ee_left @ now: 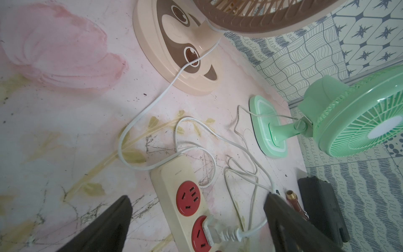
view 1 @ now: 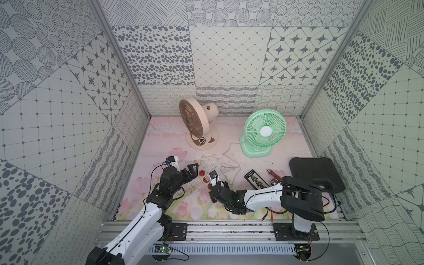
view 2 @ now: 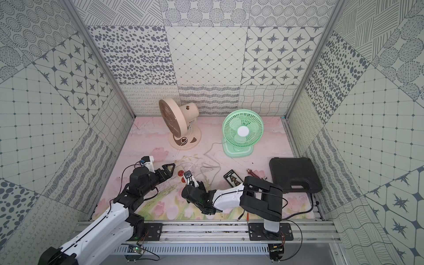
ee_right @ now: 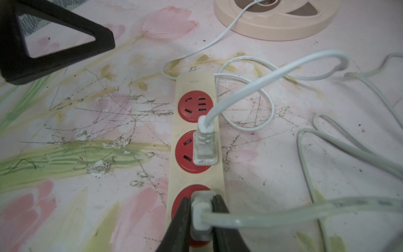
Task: Plug the desk fan into the power strip
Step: Insert the plug into the socket.
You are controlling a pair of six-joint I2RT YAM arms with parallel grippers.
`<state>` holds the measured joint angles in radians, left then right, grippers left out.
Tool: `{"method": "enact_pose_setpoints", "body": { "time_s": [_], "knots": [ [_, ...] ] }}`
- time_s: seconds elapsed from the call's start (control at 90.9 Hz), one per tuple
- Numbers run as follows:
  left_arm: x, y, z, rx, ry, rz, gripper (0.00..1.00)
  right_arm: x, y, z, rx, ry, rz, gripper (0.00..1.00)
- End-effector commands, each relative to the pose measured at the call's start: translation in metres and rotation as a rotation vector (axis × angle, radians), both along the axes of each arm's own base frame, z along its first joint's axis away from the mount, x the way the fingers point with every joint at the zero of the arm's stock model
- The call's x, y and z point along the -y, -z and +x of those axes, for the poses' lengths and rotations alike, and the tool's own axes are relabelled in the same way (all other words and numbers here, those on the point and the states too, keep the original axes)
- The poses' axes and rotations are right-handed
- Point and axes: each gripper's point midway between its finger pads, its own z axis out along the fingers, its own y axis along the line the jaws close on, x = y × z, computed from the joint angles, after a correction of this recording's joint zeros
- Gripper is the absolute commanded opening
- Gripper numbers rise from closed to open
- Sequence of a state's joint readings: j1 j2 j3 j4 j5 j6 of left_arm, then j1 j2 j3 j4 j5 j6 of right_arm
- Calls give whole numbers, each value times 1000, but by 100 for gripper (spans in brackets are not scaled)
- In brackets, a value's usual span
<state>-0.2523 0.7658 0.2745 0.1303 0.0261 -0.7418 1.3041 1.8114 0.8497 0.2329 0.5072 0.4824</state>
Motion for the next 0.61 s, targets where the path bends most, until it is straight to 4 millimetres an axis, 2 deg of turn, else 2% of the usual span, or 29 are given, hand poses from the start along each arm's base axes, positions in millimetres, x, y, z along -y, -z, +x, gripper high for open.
{"method": "enact_pose_setpoints", "body": {
  "time_s": [0.0, 0.264, 0.594],
  "knots": [
    [-1, -8, 4, 31, -9, -16, 99, 44, 85, -73, -290, -184, -330, 24],
    [-1, -8, 4, 31, -6, -18, 99, 31, 51, -64, -277, -188, -251, 29],
    [3, -13, 1, 39, 10, -36, 100, 23, 10, -67, -266, -211, -149, 53]
  ]
}}
